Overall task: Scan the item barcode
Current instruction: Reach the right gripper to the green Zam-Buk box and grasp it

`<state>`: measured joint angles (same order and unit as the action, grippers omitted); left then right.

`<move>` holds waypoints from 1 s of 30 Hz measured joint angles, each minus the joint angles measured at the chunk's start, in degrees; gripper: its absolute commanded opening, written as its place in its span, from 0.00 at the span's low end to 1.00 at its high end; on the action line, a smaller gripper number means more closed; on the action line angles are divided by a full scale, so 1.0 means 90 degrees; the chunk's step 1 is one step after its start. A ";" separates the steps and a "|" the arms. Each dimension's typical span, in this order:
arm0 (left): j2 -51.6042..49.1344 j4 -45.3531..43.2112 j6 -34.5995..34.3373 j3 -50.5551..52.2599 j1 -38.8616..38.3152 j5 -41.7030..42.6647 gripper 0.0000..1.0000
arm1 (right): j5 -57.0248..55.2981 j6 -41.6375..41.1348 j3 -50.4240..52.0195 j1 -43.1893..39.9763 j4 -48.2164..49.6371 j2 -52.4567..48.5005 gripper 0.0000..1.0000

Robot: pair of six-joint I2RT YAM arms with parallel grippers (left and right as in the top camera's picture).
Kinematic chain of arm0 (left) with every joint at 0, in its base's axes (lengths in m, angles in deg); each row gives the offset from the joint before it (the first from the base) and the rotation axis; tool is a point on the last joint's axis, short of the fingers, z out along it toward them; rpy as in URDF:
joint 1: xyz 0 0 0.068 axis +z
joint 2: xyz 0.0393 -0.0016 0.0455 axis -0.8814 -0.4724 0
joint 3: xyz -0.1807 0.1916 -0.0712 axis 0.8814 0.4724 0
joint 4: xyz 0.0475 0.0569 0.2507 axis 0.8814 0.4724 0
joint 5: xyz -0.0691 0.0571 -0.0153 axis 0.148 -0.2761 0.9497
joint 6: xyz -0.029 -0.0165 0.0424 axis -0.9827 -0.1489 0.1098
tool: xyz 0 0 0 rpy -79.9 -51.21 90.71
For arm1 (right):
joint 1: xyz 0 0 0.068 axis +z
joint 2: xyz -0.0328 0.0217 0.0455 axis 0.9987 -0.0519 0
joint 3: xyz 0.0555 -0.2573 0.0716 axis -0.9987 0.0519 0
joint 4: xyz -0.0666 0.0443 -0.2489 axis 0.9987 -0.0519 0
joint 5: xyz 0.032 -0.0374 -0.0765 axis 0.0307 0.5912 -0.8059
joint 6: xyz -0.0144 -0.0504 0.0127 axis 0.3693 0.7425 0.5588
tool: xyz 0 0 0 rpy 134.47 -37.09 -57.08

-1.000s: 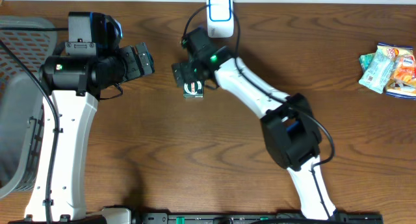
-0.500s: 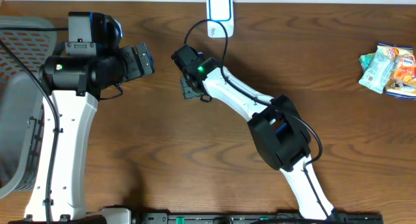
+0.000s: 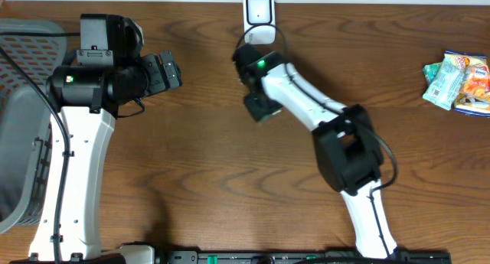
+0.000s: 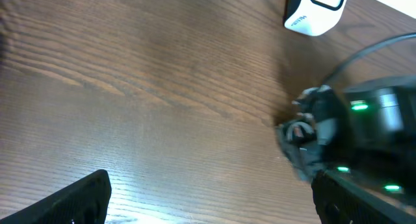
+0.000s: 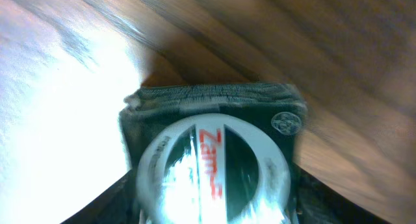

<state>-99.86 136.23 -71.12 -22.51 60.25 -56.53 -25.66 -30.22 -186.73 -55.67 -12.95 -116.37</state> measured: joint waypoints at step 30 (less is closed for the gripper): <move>0.0000 0.0000 0.0000 0.0000 0.0000 0.0002 0.98 | 0.0505 -0.7405 0.1287 -0.0051 0.1219 0.1231 0.99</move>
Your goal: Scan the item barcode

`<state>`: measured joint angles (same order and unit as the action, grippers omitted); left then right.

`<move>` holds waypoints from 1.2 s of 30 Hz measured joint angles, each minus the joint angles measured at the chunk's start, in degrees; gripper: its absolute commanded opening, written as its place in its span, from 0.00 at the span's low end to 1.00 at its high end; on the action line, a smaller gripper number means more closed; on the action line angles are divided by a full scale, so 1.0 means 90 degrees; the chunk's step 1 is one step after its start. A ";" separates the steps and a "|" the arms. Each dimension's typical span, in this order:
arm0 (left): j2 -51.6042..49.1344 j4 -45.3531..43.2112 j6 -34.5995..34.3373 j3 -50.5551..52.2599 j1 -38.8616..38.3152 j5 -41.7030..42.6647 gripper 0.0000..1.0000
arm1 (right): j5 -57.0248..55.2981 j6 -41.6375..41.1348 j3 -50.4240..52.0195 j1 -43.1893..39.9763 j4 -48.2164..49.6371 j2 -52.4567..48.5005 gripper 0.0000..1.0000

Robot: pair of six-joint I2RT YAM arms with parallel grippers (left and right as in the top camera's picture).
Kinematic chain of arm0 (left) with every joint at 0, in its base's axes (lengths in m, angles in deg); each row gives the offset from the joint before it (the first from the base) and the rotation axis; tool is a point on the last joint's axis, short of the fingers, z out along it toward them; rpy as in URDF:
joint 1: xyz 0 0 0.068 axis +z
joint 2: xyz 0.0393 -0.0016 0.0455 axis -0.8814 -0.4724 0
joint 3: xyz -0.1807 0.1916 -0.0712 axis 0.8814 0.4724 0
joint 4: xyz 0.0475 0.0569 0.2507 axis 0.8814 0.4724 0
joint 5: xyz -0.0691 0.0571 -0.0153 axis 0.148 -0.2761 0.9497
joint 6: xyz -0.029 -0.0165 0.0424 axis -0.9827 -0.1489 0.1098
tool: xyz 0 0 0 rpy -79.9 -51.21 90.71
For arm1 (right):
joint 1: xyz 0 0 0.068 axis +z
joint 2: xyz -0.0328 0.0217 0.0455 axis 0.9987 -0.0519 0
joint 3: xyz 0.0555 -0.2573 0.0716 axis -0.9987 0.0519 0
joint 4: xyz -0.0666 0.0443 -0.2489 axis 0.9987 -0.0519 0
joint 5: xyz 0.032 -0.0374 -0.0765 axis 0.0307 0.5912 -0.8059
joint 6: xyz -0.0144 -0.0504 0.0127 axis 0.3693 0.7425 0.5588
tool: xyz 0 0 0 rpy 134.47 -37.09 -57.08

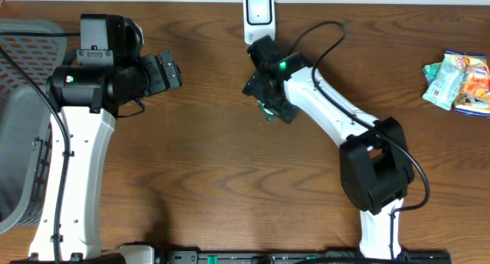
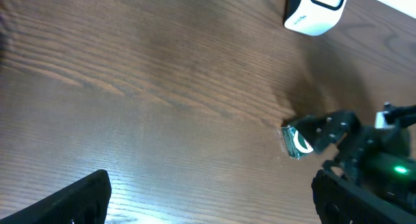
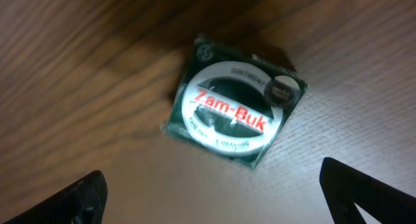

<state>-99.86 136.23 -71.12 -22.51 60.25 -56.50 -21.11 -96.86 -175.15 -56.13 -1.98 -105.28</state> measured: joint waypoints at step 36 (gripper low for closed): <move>0.0000 0.0000 0.0000 0.0000 0.0000 0.0000 0.98 | 0.1965 0.4580 0.0811 -0.1161 -0.0129 -0.0228 0.49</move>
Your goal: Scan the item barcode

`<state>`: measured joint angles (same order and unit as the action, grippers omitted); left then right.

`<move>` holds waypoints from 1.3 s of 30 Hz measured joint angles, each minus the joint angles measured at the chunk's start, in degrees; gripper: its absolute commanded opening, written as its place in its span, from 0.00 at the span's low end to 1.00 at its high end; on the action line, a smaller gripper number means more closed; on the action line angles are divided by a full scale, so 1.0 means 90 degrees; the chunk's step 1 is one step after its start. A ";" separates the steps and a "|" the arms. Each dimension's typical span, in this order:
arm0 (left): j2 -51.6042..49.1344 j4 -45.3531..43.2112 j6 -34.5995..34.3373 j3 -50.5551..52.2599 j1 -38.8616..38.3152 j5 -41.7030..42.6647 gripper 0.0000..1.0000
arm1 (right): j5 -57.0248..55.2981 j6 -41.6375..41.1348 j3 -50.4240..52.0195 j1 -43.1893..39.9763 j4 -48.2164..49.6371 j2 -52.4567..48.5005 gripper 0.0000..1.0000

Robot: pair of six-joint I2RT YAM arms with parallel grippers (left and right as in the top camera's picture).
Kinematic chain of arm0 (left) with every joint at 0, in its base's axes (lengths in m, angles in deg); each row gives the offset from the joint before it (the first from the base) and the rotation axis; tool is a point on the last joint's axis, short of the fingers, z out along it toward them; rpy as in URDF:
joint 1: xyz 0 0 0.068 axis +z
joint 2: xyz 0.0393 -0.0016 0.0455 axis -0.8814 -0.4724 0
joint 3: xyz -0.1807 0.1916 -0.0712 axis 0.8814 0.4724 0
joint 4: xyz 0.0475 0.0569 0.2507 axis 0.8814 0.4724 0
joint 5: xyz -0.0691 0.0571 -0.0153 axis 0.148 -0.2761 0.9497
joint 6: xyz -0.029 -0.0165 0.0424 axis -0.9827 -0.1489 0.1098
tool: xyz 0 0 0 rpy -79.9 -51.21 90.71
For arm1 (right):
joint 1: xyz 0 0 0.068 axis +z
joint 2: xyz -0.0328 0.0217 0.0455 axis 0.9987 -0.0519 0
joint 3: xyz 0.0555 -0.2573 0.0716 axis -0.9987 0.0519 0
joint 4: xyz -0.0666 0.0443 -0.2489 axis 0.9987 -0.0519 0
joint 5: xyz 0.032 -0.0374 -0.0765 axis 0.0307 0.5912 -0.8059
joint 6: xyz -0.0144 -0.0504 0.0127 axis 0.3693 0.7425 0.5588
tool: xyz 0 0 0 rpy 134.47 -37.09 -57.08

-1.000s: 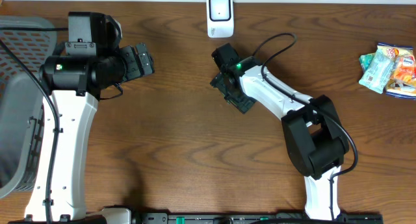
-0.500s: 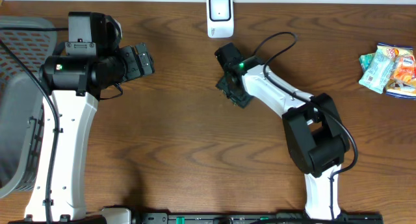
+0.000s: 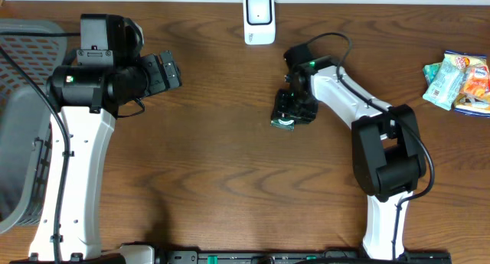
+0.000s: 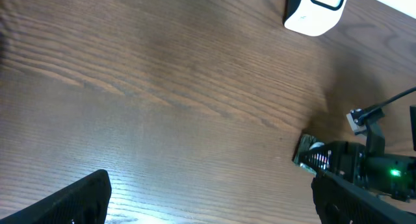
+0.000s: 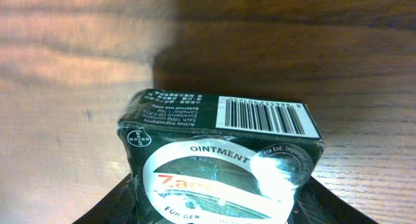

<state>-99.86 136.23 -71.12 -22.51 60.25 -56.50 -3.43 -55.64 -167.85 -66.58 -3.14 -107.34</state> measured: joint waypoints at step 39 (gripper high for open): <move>0.0000 0.0000 0.0000 0.0000 0.0000 0.0000 0.98 | -0.0427 0.1481 -0.0622 0.0102 -0.1991 0.0109 0.75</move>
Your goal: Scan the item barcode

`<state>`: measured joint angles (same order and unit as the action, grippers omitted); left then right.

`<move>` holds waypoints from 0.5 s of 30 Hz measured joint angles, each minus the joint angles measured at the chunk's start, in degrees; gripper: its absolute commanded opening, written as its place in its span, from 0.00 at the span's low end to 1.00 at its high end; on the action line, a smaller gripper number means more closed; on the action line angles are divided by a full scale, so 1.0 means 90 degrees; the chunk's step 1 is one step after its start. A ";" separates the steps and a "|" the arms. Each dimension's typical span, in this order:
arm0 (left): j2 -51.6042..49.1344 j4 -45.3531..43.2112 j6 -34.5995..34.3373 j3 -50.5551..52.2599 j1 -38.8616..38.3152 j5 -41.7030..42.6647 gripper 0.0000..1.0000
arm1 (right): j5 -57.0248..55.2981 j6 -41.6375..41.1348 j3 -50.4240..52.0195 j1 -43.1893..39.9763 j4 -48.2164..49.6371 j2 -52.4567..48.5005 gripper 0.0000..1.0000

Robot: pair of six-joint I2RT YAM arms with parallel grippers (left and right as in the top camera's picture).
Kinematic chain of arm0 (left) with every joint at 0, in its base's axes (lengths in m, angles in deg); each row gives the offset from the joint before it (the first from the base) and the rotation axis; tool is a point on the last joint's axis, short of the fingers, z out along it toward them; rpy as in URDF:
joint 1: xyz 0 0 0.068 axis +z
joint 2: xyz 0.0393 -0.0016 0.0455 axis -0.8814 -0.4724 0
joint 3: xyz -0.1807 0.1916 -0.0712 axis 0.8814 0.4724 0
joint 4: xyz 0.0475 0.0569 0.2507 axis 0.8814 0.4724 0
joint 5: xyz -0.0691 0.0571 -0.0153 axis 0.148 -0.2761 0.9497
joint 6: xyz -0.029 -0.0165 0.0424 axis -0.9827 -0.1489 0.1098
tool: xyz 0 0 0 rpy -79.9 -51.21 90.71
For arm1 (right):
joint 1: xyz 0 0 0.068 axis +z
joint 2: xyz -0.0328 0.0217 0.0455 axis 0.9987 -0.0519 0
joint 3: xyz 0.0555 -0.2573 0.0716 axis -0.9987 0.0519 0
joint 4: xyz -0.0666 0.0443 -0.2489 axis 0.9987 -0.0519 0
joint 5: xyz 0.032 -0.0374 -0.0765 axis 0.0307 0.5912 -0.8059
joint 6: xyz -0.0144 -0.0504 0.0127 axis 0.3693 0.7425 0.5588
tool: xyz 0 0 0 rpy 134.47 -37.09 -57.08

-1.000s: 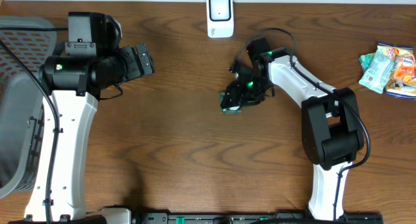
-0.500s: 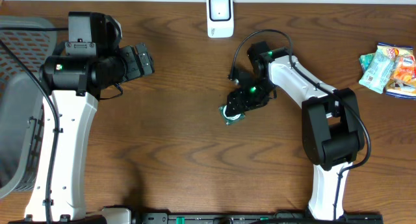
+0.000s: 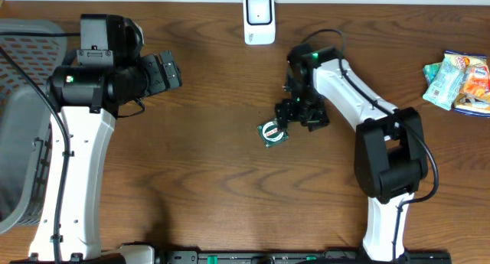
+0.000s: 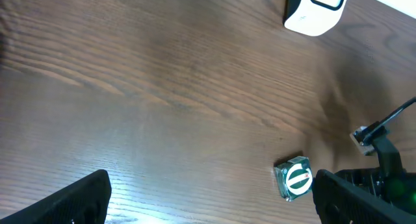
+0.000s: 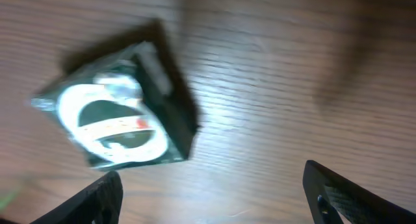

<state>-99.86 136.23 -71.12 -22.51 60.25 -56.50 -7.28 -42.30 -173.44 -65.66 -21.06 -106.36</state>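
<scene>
The item is a small dark green ointment box (image 3: 272,132) with a round white label. It lies label up on the wooden table (image 3: 207,172), also seen in the right wrist view (image 5: 120,123) and the left wrist view (image 4: 296,178). My right gripper (image 3: 295,114) is open just right of and above it; in its own view (image 5: 214,204) the box sits apart from both fingers (image 5: 97,198). The white barcode scanner (image 3: 259,17) stands at the table's far edge (image 4: 318,10). My left gripper (image 3: 165,71) hangs open and empty at the upper left (image 4: 208,204).
A grey mesh basket (image 3: 23,111) sits at the left edge of the table. Snack packets (image 3: 459,80) lie at the far right. The right arm's cable loops above the table between the scanner and the box.
My right gripper was shut on the box with its barcode side showing. Now it is open, and the box lies label up on the table a little further left and nearer the front.
At first my right gripper held the box close under the scanner. A second later the box lay on the table below my open fingers. Then the gripper was shut on it further right, and now the box lies loose again. The left arm stayed still.
</scene>
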 measured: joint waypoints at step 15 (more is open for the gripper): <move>0.0000 0.0000 0.0000 0.0000 0.0000 0.0000 0.98 | -0.0493 -0.2263 -0.0304 0.1447 0.1151 0.0024 0.04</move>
<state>-99.86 136.23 -71.12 -22.51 60.25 -56.50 -11.72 -62.67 -176.18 -52.64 -10.70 -106.14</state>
